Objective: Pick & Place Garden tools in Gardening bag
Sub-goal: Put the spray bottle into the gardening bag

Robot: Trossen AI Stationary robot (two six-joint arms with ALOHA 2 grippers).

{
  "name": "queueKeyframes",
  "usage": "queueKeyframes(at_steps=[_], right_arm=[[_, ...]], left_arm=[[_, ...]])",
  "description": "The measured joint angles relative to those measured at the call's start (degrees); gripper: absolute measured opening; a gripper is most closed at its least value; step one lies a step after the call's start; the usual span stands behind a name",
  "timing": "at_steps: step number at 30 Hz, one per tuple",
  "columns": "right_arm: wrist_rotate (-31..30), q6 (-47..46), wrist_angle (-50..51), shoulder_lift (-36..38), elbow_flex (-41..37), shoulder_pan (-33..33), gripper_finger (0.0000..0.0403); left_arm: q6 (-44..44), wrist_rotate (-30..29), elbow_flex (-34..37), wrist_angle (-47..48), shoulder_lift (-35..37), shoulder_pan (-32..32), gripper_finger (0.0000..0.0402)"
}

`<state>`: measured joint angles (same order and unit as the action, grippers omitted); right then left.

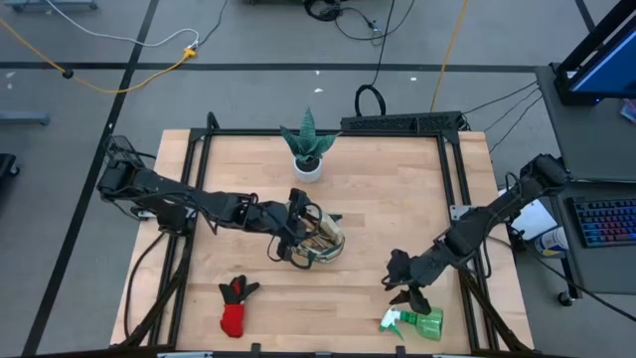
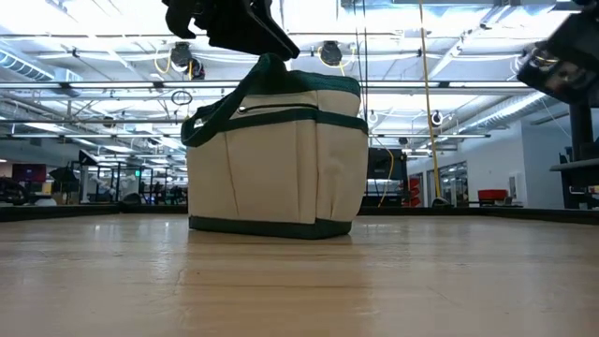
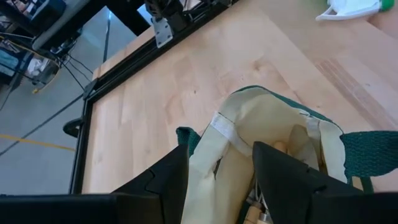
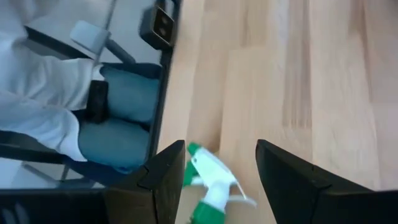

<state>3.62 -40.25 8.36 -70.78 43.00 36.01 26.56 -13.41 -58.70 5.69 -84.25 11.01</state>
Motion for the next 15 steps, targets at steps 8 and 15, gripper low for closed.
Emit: queueKeyframes(at_steps=[8, 15], right_arm=[[8.38, -16.27, 1.83, -1.75, 0.0, 0.02, 0.0188], [17.81, -25.24, -0.88, -7.99, 0.01, 0.04, 0.0187]], left_arm=[[-1.72, -0.11, 0.0, -0.05, 0.0, 0.02, 0.0184], [-1.7, -0.13, 0.0, -2.33, 0.0, 0.0, 0.0184]])
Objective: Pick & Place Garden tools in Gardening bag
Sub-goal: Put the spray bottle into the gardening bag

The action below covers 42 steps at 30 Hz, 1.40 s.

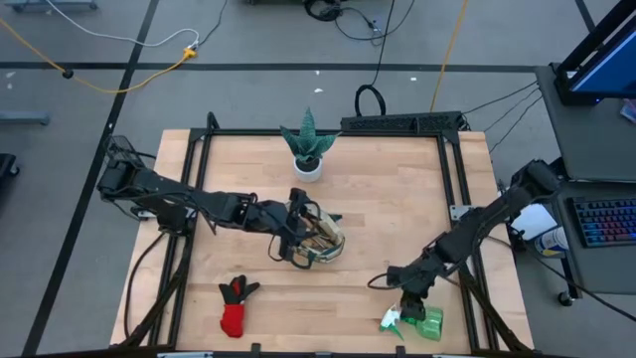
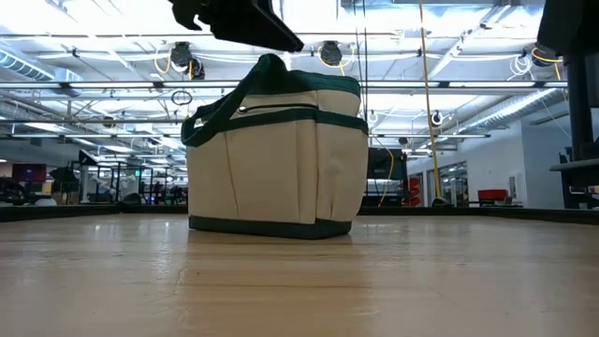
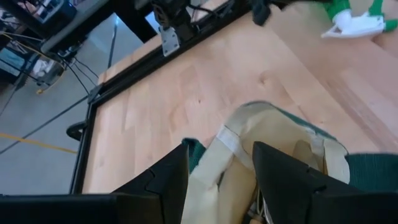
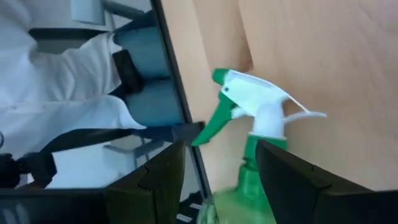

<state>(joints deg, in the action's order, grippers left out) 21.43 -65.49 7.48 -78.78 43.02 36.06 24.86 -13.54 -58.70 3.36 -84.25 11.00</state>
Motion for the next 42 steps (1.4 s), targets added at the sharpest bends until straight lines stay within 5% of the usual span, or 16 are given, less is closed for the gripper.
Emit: queueKeyframes(at_steps=[6, 12, 42], right_arm=[[2.98, 2.97, 0.23, -5.44, 5.14, 0.06, 0.0187], [1.41, 4.74, 10.68, -6.49, 10.32, 0.06, 0.0187], [3.83, -1.35, 14.61, -17.68, 10.37, 3.05, 0.0187]], left_arm=[[0.91, 0.01, 0.0, -0.62, 0.0, -0.12, 0.0184], [0.89, 0.02, 0.0, -0.55, 0.0, -0.13, 0.0184], [0.3, 0.09, 0.0, 2.15, 0.0, -0.15, 0.0184]])
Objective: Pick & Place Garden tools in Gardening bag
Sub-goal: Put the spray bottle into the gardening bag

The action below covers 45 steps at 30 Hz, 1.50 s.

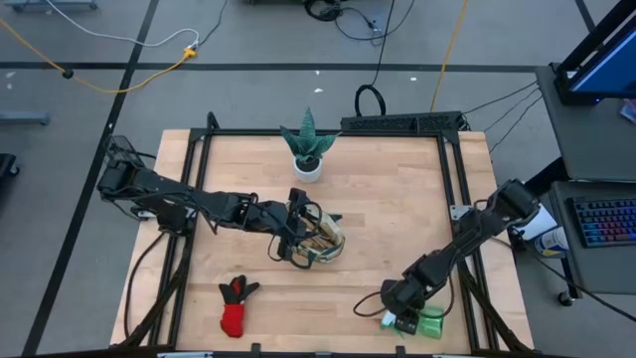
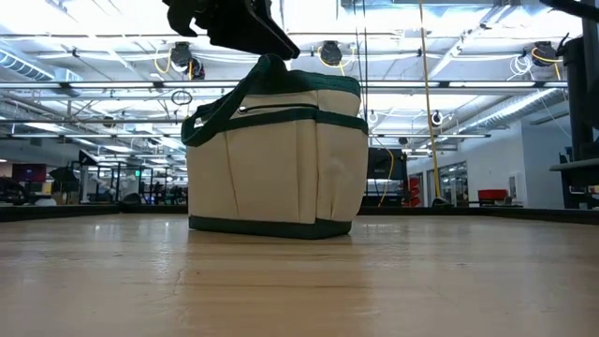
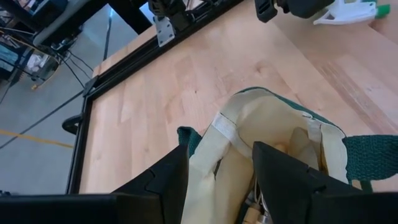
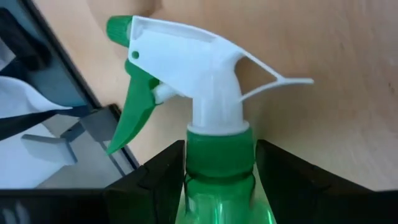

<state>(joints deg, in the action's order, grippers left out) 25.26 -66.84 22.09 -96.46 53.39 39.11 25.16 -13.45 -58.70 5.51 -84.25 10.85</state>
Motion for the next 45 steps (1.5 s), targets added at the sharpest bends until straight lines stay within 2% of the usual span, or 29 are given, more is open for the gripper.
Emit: queueKeyframes(at_steps=[11, 22, 38, 45], right_arm=[[-0.98, 0.04, 0.02, -0.62, 0.0, 0.38, 0.0186], [-2.72, 0.63, -1.06, -0.61, -0.02, 0.92, 0.0146], [-3.6, 0.03, -9.56, 0.51, -0.07, 0.74, 0.0149], [-13.51, 2.49, -10.94, 6.59, -0.07, 0.31, 0.0143]], left_arm=[[-1.43, 0.02, 0.0, 0.87, 0.0, 0.0, 0.0184], [-1.98, 0.02, 0.0, 2.08, 0.0, 0.0, 0.0184], [-3.2, 0.04, 0.0, 2.04, 0.0, 0.03, 0.0184], [-3.45, 1.68, 0.0, 1.55, 0.0, 0.15, 0.0184]])
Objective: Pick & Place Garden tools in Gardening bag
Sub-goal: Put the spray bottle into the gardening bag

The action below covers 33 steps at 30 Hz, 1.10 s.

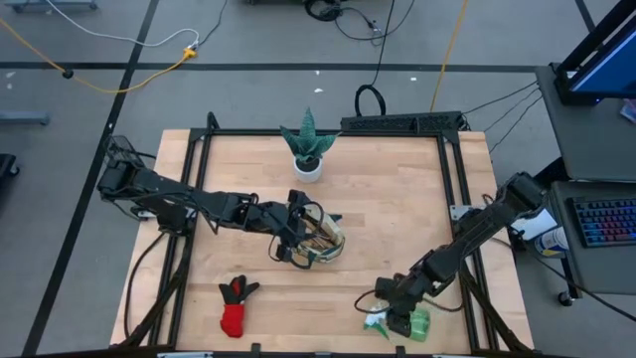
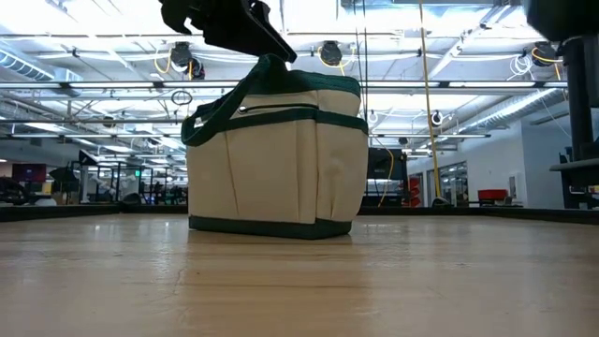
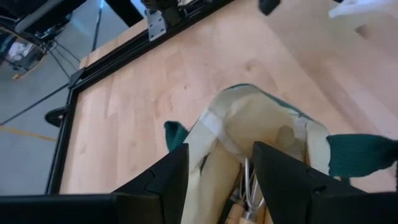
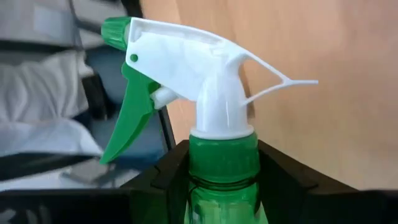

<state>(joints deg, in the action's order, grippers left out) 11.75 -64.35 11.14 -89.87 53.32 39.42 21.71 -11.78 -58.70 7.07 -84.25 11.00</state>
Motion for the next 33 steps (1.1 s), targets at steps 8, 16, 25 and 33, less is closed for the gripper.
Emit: queueKeyframes(at_steps=[8, 16, 25, 33], right_arm=[[-19.07, 11.91, -0.21, 9.05, 0.0, -0.69, 0.0145], [-25.41, 24.97, -3.66, 13.52, 0.0, -4.54, 0.0149], [-25.07, 41.22, -14.55, 13.49, 0.0, -11.18, 0.0144], [-25.1, 52.02, -23.2, 13.49, 0.0, -17.27, 0.0143]], left_arm=[[-0.02, -0.67, 0.0, -0.14, 0.0, 1.03, 0.0184], [0.29, -3.71, 0.0, -0.13, 0.0, 3.09, 0.0184], [0.48, -5.42, 0.0, -0.79, 0.0, 4.82, 0.0184], [0.55, -13.34, 0.01, -0.92, 0.0, 6.99, 0.0184]])
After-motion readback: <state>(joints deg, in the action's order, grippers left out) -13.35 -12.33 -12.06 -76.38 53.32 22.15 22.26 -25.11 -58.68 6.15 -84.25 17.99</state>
